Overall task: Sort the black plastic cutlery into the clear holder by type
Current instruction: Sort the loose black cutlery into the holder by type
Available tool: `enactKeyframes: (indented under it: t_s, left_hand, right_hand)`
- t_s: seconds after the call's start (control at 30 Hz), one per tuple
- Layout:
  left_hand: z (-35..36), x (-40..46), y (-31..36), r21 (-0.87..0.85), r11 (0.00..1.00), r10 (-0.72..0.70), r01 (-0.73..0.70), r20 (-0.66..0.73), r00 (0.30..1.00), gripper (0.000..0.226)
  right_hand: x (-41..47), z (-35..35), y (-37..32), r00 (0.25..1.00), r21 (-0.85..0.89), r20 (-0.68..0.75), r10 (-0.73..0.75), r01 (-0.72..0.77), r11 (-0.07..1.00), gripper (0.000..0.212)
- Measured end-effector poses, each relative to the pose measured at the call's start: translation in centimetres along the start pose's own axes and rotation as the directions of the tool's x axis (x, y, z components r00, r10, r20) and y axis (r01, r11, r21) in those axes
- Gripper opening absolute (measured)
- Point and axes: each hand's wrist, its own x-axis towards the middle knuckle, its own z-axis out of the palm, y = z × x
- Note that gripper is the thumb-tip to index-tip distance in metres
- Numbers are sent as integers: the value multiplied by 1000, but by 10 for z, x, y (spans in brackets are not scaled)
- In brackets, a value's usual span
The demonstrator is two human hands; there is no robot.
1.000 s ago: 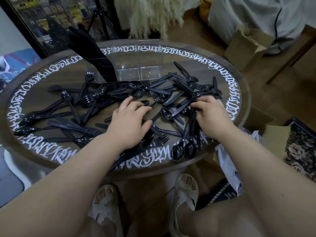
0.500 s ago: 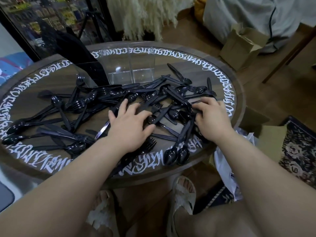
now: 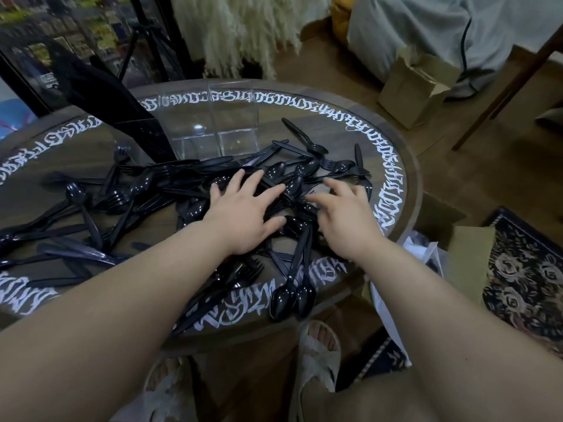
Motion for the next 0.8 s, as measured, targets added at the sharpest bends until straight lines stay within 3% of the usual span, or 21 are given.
enactKeyframes:
  t_s: [0.2, 0.37, 0.53, 0.67, 0.8]
  left_hand:
    - [2, -19, -23, -20, 1000, -6, 5, -76, 997, 59]
    - [4, -24, -32, -22, 997, -77, 75, -142, 987, 59]
    - [5, -25, -35, -11, 995, -98, 98, -122, 988, 65]
    - [5, -28, -36, -30, 995, -97, 94, -98, 990, 64]
    - [4, -31, -37, -86, 993, -92, 80, -140, 986, 52]
  right_hand:
    - [13, -9, -2, 992, 3, -39, 122, -122, 993, 46]
    - [17, -6, -11, 994, -123, 104, 43, -30, 992, 44]
    - [40, -15, -2, 993, -88, -90, 72, -80, 993, 42]
    - [59, -13, 3, 989, -185, -7, 146, -145, 972, 36]
    - [60, -2, -1, 998, -209, -25, 57, -61, 976, 29]
